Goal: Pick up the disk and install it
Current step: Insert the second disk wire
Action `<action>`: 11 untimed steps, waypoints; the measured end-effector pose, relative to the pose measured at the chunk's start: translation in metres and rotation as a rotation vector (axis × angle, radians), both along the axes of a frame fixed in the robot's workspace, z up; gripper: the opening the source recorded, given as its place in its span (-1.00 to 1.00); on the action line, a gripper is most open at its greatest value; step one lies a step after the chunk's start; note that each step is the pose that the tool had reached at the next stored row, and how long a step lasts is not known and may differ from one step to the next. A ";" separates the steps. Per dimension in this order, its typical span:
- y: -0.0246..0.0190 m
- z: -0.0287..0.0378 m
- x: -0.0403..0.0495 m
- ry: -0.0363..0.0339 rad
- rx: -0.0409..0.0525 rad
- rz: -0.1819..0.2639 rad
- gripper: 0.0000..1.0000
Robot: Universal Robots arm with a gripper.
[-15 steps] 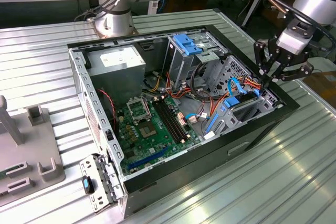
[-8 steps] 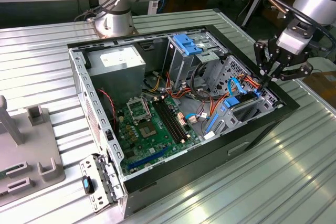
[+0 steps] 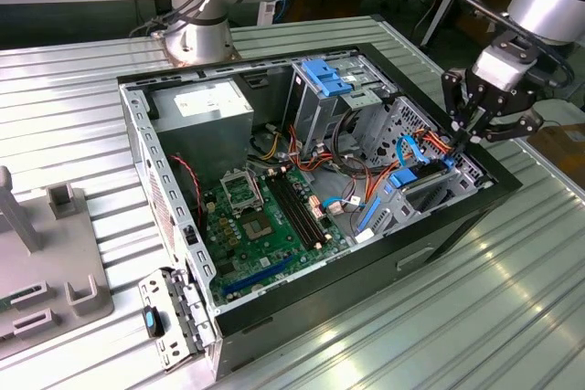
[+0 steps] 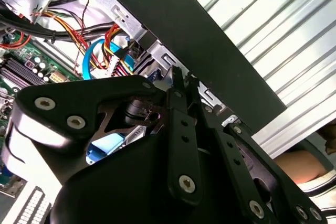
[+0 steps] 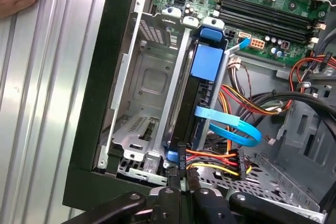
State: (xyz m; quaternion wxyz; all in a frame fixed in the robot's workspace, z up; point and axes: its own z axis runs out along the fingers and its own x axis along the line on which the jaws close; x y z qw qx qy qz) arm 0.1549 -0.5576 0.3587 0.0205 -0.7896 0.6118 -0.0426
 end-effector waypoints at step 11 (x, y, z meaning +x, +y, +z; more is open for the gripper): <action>0.0000 0.0000 -0.0119 0.0000 0.0011 -0.107 -0.67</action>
